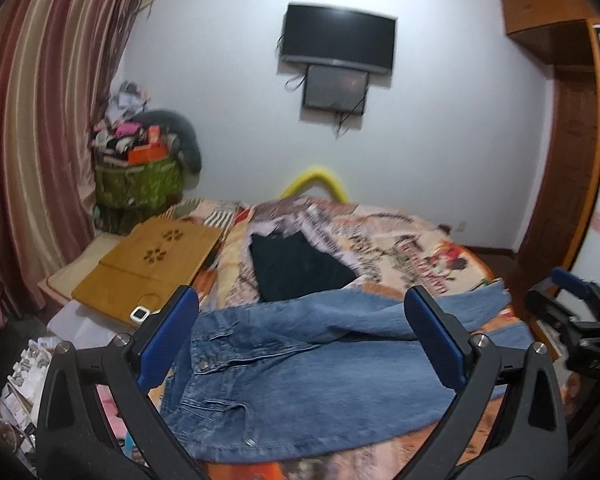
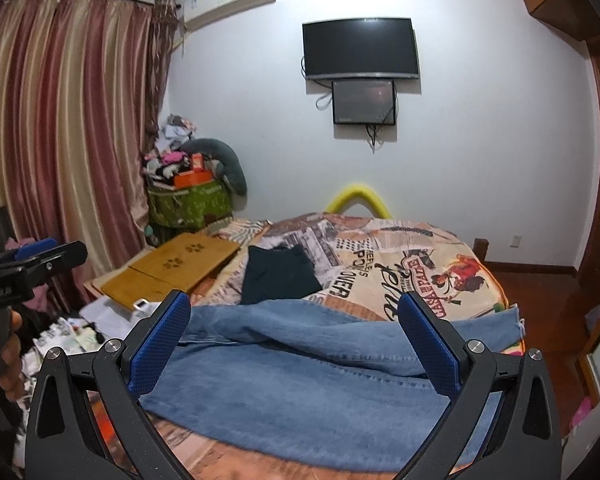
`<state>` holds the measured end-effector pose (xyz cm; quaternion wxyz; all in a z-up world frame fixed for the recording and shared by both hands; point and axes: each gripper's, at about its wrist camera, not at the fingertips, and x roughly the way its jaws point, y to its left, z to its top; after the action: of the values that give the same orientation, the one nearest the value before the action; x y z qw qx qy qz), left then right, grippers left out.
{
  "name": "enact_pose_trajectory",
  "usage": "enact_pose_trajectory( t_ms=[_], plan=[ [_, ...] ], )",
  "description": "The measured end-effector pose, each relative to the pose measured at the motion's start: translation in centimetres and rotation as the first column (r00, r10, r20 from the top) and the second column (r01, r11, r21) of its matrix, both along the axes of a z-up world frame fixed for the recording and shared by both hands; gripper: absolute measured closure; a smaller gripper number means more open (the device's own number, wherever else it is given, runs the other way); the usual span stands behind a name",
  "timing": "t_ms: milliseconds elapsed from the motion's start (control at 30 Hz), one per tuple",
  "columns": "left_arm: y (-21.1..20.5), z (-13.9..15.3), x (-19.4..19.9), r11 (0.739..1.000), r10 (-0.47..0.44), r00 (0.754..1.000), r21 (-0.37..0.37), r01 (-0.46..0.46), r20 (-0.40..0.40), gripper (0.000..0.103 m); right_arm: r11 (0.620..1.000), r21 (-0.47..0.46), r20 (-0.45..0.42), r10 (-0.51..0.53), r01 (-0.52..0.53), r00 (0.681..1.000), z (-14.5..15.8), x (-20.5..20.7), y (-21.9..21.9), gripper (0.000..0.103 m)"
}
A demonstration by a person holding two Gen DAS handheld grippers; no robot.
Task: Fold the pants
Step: 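Lower both tools and grasp the jeans waistband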
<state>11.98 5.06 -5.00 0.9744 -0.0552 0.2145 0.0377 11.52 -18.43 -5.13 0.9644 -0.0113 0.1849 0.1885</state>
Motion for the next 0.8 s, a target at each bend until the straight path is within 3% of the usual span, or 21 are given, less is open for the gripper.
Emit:
enact_pose_trajectory(
  t_ms=[300,433,533,800],
  plan=[
    [5.5,-5.7,11.3,0.997,0.073,0.982,0.022,-0.07,-0.172,0.0,0.994,-0.11,-0.096,-0.006,-0.005,0.995,-3.7,8.8,0.4,0.0],
    [7.6,-8.7,15.7,0.989,0.118,0.972,0.111,-0.097,-0.205,0.0,0.991,-0.134,-0.161,-0.014,-0.007,0.987,-6.0,13.5,0.2,0.0],
    [9.2,-11.2,18.4,0.986,0.132,0.963,0.13,-0.103,-0.233,0.0,0.99,-0.143,-0.215,-0.014,-0.017,0.977,-7.5,16.3,0.0,0.0],
    [12.6,-19.2,25.5,0.988,0.132,0.883,0.131,-0.081,-0.45,0.0,0.984,-0.146,-0.397,0.037,-0.103,0.917,-12.3,24.2,-0.4,0.002]
  ],
)
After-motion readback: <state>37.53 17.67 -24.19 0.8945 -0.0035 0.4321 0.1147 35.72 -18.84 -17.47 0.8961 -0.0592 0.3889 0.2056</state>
